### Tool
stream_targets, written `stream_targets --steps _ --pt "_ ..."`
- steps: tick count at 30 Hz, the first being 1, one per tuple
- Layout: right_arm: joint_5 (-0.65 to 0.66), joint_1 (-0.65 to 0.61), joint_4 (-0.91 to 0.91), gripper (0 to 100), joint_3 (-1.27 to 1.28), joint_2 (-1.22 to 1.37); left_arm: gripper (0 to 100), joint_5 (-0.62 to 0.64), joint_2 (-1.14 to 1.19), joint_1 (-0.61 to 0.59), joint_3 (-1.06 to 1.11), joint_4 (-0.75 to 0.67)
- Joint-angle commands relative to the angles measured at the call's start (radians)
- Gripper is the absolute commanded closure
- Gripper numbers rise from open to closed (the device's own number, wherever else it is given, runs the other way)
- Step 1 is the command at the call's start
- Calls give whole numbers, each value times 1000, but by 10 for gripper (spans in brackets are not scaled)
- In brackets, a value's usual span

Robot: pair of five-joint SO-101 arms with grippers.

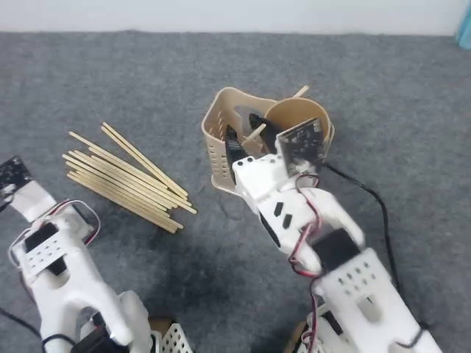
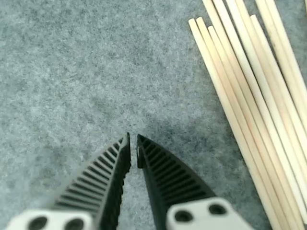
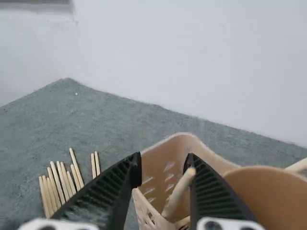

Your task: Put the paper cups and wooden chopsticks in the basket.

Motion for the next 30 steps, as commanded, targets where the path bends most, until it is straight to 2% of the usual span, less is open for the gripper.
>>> stream_targets --steps 1,10,14,20,25,30 --pt "9 -7 208 843 -184 -124 977 -14 -37 9 -2 -21" --pt "11 -1 602 843 -370 -397 977 -9 -37 11 -4 -21" --pt "12 10 740 843 -371 -461 977 -9 -37 29 -2 -21" --pt "15 101 1095 844 -288 -595 977 -5 -37 25 -5 -17" --pt "23 193 1173 845 -106 -753 975 32 -28 31 -50 25" --pt "186 223 1198 845 -63 -765 885 68 69 31 -243 216"
